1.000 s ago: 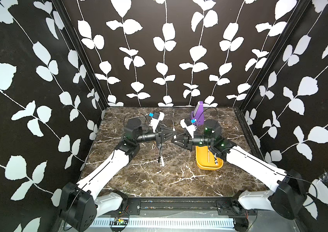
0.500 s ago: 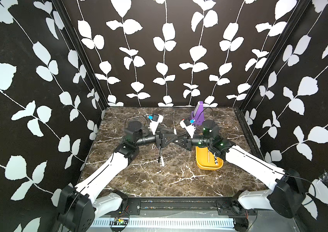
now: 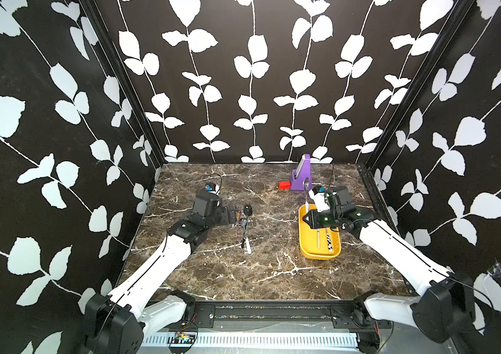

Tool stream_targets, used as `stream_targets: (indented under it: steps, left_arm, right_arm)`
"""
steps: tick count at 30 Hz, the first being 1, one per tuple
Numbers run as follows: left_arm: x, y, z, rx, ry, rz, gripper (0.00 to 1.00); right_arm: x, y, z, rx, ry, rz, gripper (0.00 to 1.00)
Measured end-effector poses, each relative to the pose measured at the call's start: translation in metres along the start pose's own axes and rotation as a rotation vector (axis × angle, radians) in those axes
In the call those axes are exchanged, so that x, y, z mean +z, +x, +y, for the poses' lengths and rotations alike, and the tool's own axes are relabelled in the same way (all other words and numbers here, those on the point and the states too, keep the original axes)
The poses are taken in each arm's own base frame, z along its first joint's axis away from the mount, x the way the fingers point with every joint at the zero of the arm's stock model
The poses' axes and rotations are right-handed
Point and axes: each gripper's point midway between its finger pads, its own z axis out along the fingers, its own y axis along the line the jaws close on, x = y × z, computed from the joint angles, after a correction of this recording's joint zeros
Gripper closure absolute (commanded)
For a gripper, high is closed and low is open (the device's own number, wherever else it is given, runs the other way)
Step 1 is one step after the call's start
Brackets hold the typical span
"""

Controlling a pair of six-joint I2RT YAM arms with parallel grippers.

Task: Put the spoon into the storage box
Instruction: Place the spoon in the storage box.

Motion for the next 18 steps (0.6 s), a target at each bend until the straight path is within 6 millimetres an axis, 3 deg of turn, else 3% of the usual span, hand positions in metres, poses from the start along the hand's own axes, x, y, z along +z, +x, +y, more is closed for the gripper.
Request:
stream_targets:
  steps: [6, 18]
  left_arm:
    - [0.0, 0.011, 0.022, -0.031, -0.112, 0.047, 0.02]
    - [-0.005, 0.016, 0.03, -0.047, -0.148, 0.061, 0.02]
  right_arm:
    - [0.024, 0.047, -0.041, 0.102, 0.193, 0.219, 1.0]
    - [0.067, 0.089, -0.061, 0.213, 0.281, 0.441, 1.0]
